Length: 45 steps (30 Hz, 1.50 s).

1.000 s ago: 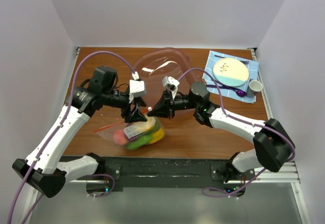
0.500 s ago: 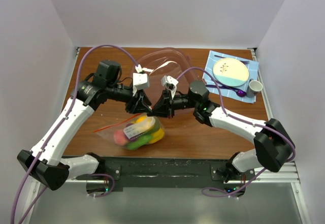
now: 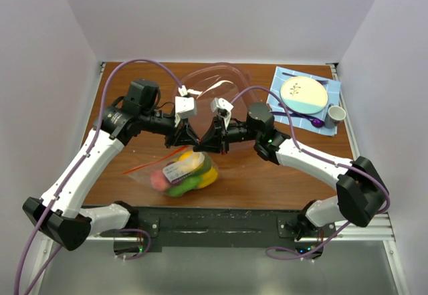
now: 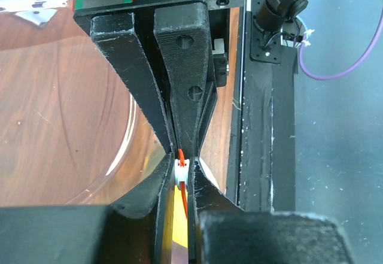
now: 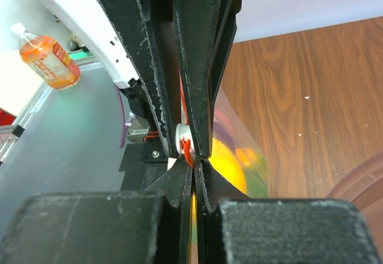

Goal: Open the zip-top bag and remove the fake food

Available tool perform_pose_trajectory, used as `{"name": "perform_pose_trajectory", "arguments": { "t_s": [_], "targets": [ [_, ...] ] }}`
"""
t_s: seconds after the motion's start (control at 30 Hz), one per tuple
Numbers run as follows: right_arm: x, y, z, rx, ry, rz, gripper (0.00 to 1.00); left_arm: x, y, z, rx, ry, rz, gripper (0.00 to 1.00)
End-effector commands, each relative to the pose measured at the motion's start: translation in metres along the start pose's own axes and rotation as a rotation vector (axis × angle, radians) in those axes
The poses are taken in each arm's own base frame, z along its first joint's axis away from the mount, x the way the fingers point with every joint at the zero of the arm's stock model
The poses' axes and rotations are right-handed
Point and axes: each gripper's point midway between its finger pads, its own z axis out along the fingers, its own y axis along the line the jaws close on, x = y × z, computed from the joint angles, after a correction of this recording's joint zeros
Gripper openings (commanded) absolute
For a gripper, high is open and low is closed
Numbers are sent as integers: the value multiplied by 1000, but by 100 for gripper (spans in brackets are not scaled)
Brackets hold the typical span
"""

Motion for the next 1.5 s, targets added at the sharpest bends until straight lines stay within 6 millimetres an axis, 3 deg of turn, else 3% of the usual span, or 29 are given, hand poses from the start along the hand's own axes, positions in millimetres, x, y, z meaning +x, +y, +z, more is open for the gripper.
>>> {"name": "perform_pose_trajectory", "arguments": {
  "t_s": [0.0, 0.23, 0.5, 0.67, 0.83, 1.17, 1.47],
  "targets": [
    [-37, 12, -2, -18, -52, -106, 0, -13, -5, -8, -14, -24, 56, 0],
    [-42, 4, -10, 73, -73, -133, 0, -3, -5, -10, -41, 1, 64, 0],
    [-62, -42, -55, 446, -201, -170, 0, 14, -1, -12, -89, 43, 72, 0],
    [-53, -62, -84, 605, -242, -128, 0, 24, 7, -15, -138, 81, 84, 0],
    [-38, -74, -108, 749, -218, -89, 0, 52, 16, -22, -208, 178, 99, 0],
    [-24, -68, -147, 920, -202, -47, 0, 100, 16, -60, -327, 395, 150, 0],
    [-11, -47, -154, 895, -166, -15, 0, 122, -1, -80, -332, 485, 135, 0]
  ]
}}
